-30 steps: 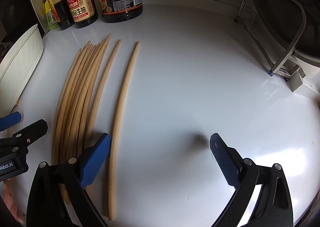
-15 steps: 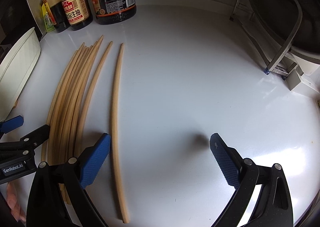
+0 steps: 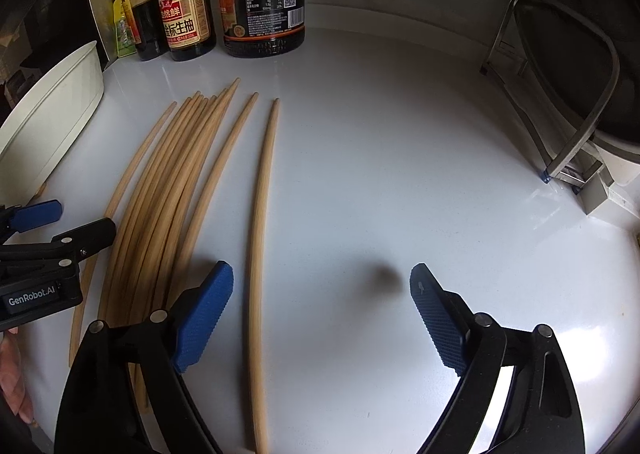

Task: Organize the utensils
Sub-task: 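Lower the left tool onto one bamboo chopstick and close it while the right tool grasps another, then carry the left tool's chopstick into the water basin and open it while the right tool releases its own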

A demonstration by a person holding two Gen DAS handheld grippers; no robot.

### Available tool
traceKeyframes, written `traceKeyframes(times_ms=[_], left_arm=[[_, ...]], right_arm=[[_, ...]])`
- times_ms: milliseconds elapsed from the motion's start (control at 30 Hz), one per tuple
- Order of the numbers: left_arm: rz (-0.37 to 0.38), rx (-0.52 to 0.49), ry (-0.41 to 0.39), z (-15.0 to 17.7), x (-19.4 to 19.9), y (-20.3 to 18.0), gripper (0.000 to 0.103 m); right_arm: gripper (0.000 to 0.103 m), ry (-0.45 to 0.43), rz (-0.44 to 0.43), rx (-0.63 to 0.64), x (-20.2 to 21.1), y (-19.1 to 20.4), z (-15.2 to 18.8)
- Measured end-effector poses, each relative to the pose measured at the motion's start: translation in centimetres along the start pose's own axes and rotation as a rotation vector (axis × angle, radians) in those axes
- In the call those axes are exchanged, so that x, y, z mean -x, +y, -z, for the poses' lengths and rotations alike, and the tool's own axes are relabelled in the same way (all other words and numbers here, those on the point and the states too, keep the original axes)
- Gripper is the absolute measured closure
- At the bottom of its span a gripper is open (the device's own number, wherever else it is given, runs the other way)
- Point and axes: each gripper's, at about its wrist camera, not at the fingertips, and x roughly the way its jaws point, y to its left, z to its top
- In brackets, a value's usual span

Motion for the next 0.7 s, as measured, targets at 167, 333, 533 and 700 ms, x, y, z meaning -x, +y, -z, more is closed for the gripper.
traceKeyframes(times_ms=[167, 333, 533, 700], left_arm=[[0.019, -0.008, -0.008, -0.2, 0.3, -0.4, 0.046], [0.038, -0.041, -0.023, 0.0, 0.7, -1.3, 0.084], [0.054, -0.050, 0.000, -0.1, 0.7, -1.2, 0.096], [0.084, -0.018, 0.029, -0.4, 1.2, -0.1, 0.096]], right_arm=[[0.056, -0.013, -0.052, 0.027, 0.2, 1.3, -0.5], [0.096, -0.019, -0.067, 0.089, 0.5, 3.0, -0.7], [0.097, 0.000, -0.107, 0.049, 0.7, 2.6, -0.7], [0.097, 0.023, -0.134, -0.004, 1.3, 2.0, -0.8]])
